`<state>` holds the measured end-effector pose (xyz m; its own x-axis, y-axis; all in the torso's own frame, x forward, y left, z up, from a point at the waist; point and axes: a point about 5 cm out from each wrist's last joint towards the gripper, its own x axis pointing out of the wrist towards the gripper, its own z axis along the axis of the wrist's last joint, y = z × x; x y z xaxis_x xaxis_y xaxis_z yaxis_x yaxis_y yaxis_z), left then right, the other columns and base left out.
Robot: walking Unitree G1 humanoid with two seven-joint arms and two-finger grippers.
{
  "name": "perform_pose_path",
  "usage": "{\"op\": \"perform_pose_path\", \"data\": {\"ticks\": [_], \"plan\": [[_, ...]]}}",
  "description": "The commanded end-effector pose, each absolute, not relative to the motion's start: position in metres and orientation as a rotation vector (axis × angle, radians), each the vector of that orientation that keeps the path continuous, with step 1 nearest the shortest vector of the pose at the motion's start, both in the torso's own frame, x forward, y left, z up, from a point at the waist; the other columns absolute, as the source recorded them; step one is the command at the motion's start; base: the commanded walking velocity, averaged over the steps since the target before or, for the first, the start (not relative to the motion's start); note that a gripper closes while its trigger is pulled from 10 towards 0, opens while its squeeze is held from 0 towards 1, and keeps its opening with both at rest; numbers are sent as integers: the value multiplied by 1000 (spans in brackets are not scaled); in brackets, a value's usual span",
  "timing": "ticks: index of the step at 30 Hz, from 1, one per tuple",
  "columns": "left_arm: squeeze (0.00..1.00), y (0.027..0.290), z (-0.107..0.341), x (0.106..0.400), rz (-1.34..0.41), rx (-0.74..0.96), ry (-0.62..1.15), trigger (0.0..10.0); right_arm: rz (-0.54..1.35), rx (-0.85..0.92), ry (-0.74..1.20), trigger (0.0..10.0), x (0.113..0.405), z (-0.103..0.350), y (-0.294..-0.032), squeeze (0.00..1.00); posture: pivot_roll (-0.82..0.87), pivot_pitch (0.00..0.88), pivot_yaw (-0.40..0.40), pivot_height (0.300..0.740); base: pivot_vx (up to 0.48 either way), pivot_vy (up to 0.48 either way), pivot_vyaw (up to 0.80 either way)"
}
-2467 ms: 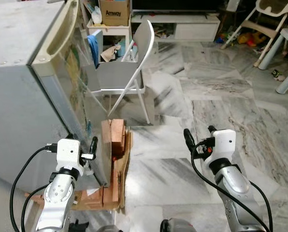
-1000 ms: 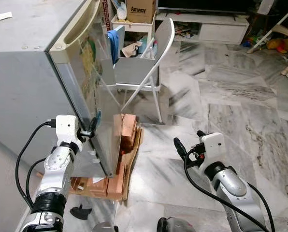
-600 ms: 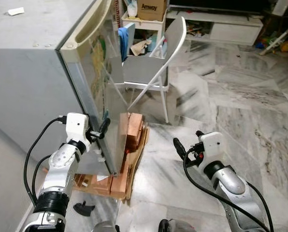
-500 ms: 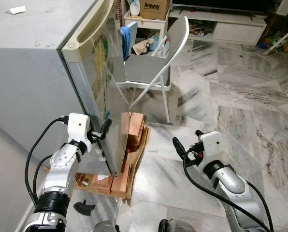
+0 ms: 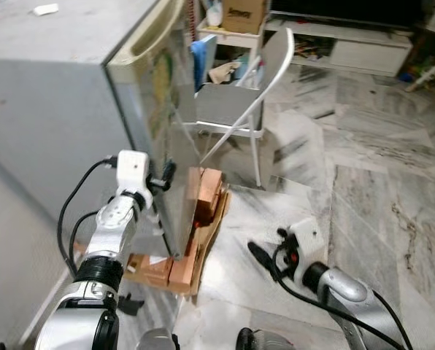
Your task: Restocking fridge
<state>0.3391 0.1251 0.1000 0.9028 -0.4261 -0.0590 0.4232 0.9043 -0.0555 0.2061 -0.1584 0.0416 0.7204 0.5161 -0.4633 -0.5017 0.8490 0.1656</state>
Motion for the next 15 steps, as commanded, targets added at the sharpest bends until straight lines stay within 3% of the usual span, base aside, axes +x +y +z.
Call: {"op": "perform_pose_path", "data": {"ticks": [1,2,6,8,9,10,15], "plan": [[0,68,156,340,-729,-36,-145,10000,607,35,484,10000,207,51,-152,0,3,0,-1,740,0,0,0],[0,47,160,329,-832,-64,-157,10000,608,38,480,10000,205,51,-153,0,1,0,-1,740,0,0,0],[0,33,153,316,-914,-149,-113,10000,618,46,495,10000,204,46,-154,0,-7,0,2,740,0,0,0],[0,44,143,322,-845,-116,-93,10000,623,49,511,10000,206,40,-153,0,-7,0,2,740,0,0,0],[0,70,134,332,-715,-81,-69,10000,627,47,528,10000,211,29,-149,0,-3,0,7,740,0,0,0],[0,70,134,332,-715,-81,-69,10000,627,47,528,10000,211,29,-149,0,-3,0,7,740,0,0,0],[0,118,130,336,-540,-35,-43,10000,621,52,546,10000,217,14,-144,0,4,0,9,740,0,0,0]]}}
